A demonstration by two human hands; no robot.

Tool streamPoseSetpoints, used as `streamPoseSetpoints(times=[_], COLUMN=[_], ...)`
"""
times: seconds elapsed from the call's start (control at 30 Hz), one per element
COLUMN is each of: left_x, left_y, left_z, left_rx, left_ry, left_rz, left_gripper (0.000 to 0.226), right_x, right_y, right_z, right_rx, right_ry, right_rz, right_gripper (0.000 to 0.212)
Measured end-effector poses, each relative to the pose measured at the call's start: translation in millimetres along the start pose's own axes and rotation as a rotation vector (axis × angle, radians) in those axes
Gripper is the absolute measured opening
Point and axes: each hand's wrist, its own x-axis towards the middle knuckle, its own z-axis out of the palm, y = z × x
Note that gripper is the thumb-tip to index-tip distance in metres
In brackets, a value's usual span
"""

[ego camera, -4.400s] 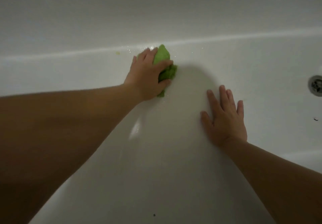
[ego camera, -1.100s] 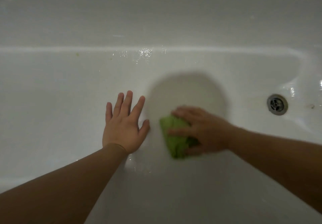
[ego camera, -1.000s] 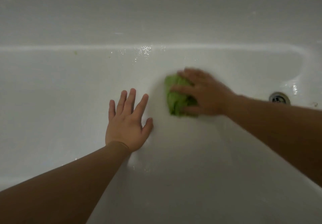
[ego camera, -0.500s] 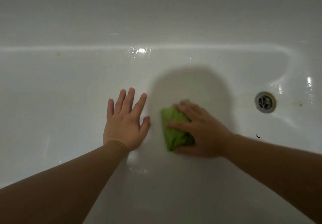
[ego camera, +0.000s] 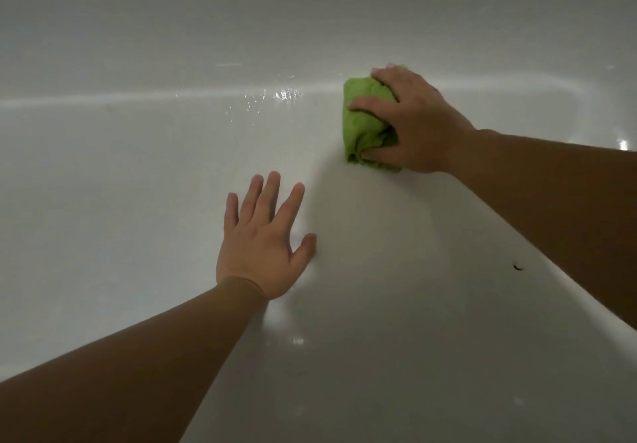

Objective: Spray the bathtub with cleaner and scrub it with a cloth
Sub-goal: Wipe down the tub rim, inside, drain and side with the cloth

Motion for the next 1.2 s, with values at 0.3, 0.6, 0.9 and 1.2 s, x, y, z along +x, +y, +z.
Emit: streamPoseSetpoints(times=[0.3, 0.6, 0.9, 1.2], left_x=[-8, -9, 0, -6], left_y=[10, 24, 40, 49], left_z=[0, 3, 5, 9], left_rx=[-0.008, 0.072, 0.066, -0.011], left_ry=[-0.019, -0.068, -0.089, -0.044], left_rz=[-0.048, 0.015, 0.042, 0.004], left_gripper=[0.073, 0.076, 0.077, 0.073], right_x=[-95, -104, -30, -177], right_y=[-71, -49, 9, -60], right_z=[30, 31, 0, 35], right_rx=[0.190, 0.058, 0.028, 0.146], right_ry=[-0.155, -0.246, -0.019, -0.163], right_rz=[-0.060, -0.350, 0.111, -0.160], right_gripper=[0.081, 0.083, 0.080, 0.076])
